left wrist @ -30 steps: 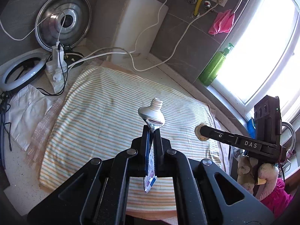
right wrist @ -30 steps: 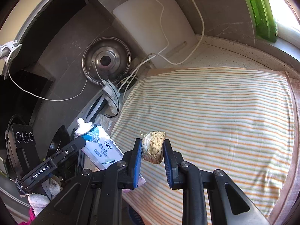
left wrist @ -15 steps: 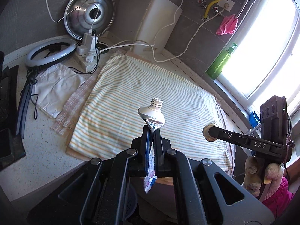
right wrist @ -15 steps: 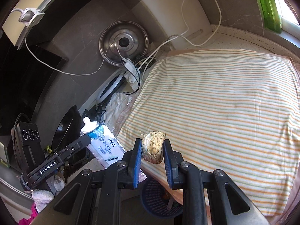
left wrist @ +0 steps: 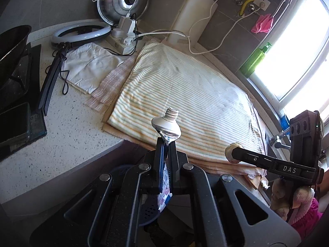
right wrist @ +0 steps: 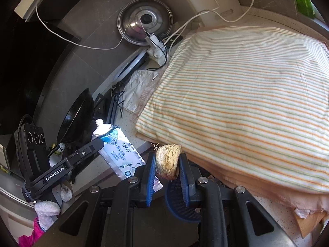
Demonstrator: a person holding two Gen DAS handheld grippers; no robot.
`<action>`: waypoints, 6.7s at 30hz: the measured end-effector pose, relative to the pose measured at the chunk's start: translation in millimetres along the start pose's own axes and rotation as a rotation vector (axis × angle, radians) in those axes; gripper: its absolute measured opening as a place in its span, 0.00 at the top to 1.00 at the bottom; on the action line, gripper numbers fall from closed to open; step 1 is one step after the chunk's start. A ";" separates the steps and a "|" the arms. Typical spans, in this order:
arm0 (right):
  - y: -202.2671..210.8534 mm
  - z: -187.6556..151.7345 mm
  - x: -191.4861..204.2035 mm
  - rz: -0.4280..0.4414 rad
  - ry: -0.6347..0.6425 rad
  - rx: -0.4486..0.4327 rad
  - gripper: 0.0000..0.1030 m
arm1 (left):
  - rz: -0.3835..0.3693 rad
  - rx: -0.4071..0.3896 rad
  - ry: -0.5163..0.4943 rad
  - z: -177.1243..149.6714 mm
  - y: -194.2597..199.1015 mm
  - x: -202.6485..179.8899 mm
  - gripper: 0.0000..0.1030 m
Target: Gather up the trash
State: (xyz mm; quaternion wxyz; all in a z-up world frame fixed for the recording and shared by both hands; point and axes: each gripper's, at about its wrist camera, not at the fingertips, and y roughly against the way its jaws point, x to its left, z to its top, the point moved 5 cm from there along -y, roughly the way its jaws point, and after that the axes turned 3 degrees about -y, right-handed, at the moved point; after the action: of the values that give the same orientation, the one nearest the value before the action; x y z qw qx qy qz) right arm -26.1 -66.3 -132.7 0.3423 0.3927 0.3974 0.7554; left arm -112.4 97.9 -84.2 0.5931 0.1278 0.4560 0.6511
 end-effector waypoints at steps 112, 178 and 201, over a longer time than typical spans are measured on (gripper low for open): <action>68.8 -36.9 22.5 -0.174 0.154 -0.200 0.14 | 0.154 -0.053 -0.185 -25.5 33.5 -63.4 0.21; 134.9 2.1 11.1 -0.206 0.155 -0.390 0.01 | 0.209 -0.221 -0.267 27.1 71.4 -133.7 0.01; 126.9 9.3 0.8 -0.218 0.147 -0.371 0.01 | 0.201 -0.228 -0.274 29.8 65.2 -147.2 0.01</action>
State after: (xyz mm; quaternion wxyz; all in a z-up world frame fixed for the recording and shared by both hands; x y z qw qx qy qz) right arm -44.4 -119.5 -18.7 0.4583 0.2217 0.3159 0.8007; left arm -95.2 -12.0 36.0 0.5924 0.1922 0.2792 0.7309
